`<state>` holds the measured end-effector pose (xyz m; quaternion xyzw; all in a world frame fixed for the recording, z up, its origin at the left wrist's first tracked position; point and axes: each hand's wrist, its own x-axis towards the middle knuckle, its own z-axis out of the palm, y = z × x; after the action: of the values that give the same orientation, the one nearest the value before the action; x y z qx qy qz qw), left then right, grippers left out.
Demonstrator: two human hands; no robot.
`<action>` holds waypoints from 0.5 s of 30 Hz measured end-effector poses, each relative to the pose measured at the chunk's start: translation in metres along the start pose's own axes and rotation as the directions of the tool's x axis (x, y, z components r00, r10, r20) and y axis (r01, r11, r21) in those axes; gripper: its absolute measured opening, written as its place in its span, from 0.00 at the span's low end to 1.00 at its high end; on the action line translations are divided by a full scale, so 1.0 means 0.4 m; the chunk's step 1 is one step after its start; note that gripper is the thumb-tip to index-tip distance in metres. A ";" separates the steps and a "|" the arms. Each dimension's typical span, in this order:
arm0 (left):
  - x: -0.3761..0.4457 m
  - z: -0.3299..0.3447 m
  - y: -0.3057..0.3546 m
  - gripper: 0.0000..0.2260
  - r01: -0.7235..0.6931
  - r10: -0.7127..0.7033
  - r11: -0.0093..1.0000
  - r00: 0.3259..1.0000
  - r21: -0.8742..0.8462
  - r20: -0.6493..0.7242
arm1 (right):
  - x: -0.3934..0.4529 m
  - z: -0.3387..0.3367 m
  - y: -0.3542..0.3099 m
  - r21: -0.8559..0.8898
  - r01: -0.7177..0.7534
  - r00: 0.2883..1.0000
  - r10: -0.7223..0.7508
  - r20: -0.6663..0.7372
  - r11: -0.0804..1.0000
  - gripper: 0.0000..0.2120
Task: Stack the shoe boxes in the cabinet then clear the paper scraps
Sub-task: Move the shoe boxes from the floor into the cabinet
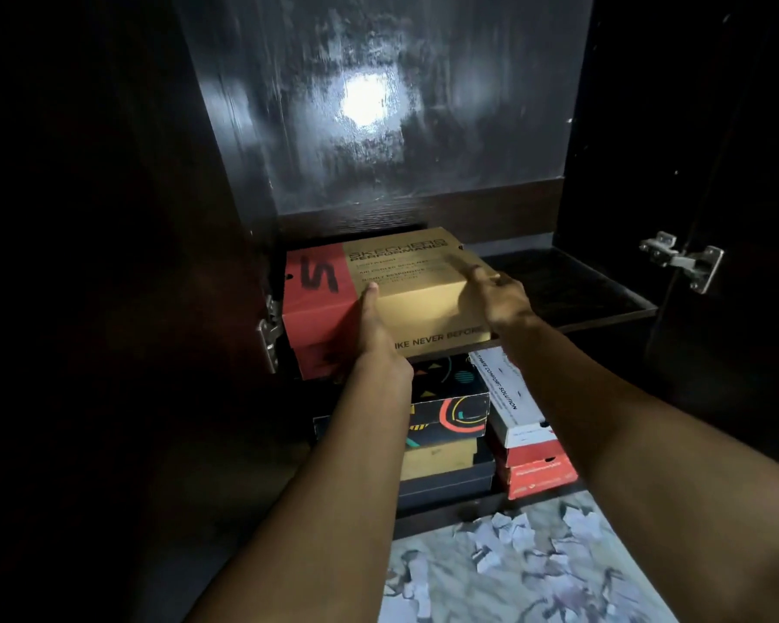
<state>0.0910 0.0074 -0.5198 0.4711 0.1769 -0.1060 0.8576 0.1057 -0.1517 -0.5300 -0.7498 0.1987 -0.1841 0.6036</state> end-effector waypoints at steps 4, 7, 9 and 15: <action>-0.006 0.008 0.008 0.28 -0.020 0.021 1.000 0.999 0.018 -0.047 | 0.013 0.011 -0.009 -0.015 -0.019 1.000 0.020 0.012 1.000 0.25; 0.034 -0.001 -0.017 0.54 -0.008 0.005 1.000 0.996 -0.029 -0.086 | 0.011 -0.005 -0.002 -0.004 -0.032 0.998 0.032 0.050 0.999 0.22; 0.092 -0.020 -0.046 0.57 -0.069 0.057 0.994 0.988 -0.080 -0.145 | -0.014 -0.025 -0.008 -0.026 -0.020 1.000 0.020 0.006 0.999 0.26; -0.088 -0.004 -0.166 0.36 -0.004 0.022 0.997 0.976 0.083 -0.217 | -0.233 -0.192 0.045 -0.156 0.087 0.988 -0.105 -0.110 0.984 0.19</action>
<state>0.0353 -0.0263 -0.5575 0.5160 0.2619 -0.0553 0.8137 -0.0147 -0.1705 -0.5353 -0.7899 0.2109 -0.2416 0.5227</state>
